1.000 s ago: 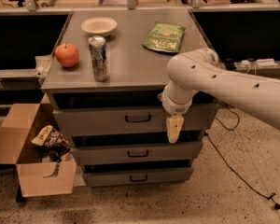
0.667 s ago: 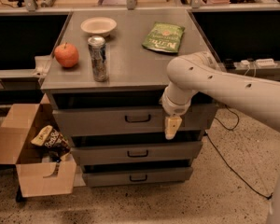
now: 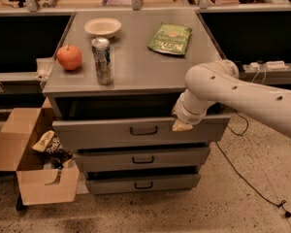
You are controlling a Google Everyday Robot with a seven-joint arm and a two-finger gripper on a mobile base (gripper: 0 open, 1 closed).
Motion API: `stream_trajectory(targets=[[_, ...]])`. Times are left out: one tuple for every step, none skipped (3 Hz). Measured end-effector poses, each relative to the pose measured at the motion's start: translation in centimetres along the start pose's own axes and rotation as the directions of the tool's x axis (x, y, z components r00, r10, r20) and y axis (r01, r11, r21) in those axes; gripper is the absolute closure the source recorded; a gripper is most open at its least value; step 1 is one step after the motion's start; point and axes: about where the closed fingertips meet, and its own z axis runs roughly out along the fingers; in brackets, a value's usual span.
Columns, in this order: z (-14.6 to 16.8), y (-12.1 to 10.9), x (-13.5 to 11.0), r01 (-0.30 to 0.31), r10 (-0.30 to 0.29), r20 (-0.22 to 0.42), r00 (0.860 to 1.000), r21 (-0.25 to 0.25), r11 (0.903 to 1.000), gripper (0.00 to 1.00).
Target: Open top drawer
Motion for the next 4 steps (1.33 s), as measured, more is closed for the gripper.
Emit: stream_trajectory(targets=[[-1.6, 1.1, 0.3, -0.011, 0.01, 0.025, 1.0, 0.04, 0.9992, 0.88], [-1.6, 2.2, 0.1, -0.012, 0.01, 0.059, 0.998, 0.03, 0.9995, 1.0], [-1.6, 2.2, 0.1, -0.012, 0.01, 0.062, 0.998, 0.029, 0.9995, 0.82], [-1.6, 2.2, 0.1, -0.012, 0.01, 0.062, 0.998, 0.029, 0.9995, 0.6]])
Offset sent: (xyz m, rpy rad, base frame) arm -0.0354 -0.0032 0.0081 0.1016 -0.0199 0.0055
